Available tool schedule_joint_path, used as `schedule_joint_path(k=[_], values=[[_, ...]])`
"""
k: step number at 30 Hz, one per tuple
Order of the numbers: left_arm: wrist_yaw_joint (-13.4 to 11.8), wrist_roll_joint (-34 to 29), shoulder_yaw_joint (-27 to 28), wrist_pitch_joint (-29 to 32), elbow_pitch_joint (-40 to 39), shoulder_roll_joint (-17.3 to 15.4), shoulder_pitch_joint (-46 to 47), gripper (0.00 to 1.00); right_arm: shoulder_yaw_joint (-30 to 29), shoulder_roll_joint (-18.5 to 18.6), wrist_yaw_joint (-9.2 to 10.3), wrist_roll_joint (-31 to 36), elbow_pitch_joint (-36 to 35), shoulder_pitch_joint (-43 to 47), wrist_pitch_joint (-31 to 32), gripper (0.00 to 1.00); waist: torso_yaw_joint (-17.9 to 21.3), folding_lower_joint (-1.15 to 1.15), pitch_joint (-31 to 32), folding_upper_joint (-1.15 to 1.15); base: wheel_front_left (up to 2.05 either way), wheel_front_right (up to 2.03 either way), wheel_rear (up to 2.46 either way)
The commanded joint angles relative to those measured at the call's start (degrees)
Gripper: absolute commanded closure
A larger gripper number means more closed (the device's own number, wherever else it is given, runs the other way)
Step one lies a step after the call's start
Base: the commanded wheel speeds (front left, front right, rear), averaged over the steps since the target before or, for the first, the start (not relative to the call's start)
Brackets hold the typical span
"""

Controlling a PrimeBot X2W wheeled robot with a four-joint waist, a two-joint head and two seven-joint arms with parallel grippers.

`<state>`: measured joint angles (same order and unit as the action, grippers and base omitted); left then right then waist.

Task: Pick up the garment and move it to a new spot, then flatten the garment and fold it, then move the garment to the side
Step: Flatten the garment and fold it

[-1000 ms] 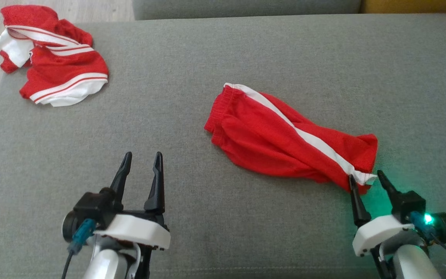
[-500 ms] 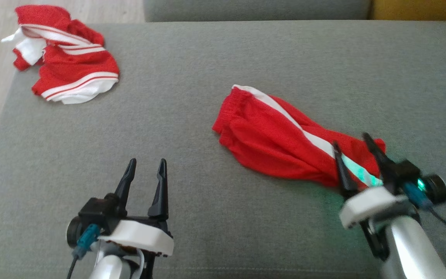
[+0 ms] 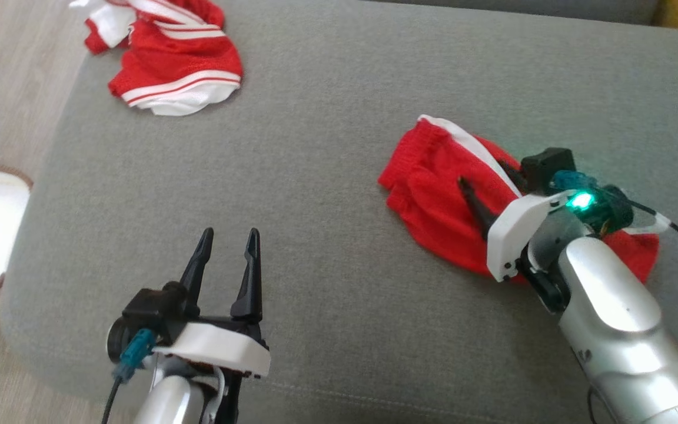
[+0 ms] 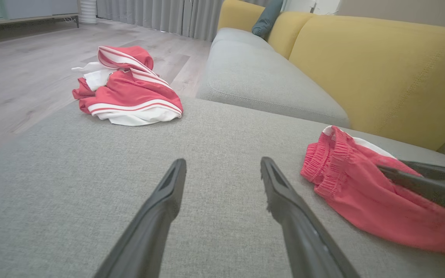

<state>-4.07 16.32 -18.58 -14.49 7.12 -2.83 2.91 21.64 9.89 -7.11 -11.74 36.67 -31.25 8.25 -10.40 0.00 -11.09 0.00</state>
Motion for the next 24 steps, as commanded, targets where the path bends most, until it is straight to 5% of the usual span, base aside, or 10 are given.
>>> schedule_joint_path(k=[1,3,5,14,24], values=[[-0.3,0.4,1.5,-0.5,-2.0,0.0,2.2,0.00,2.1,0.3,-0.37,-2.1,-0.5,-2.3,0.7,0.37,-0.9,0.00,-0.8,0.00,0.00,0.00,0.00],[-0.4,0.4,1.5,-0.5,-2.1,0.0,2.2,0.00,4.0,1.0,-0.37,-4.5,0.7,-3.6,1.0,0.76,-1.2,0.00,-1.0,0.00,0.00,0.00,0.00],[-0.5,0.4,1.6,-0.5,-2.1,0.0,2.3,0.00,5.3,1.7,-0.37,-5.9,1.1,-4.7,-0.4,1.00,-1.2,0.00,-1.1,0.00,0.00,0.00,0.00],[-0.5,0.0,2.2,-0.5,-2.2,0.0,2.4,0.00,15.4,1.4,-0.37,-7.3,-4.9,-5.4,-9.7,1.00,1.2,0.00,-1.3,0.00,0.00,0.00,0.00],[-0.2,-0.5,2.5,-0.5,-2.0,0.0,2.8,0.00,23.5,1.0,-0.37,-6.4,-7.2,-0.8,-11.8,1.00,2.9,0.00,-1.8,0.00,0.00,0.00,0.00]])
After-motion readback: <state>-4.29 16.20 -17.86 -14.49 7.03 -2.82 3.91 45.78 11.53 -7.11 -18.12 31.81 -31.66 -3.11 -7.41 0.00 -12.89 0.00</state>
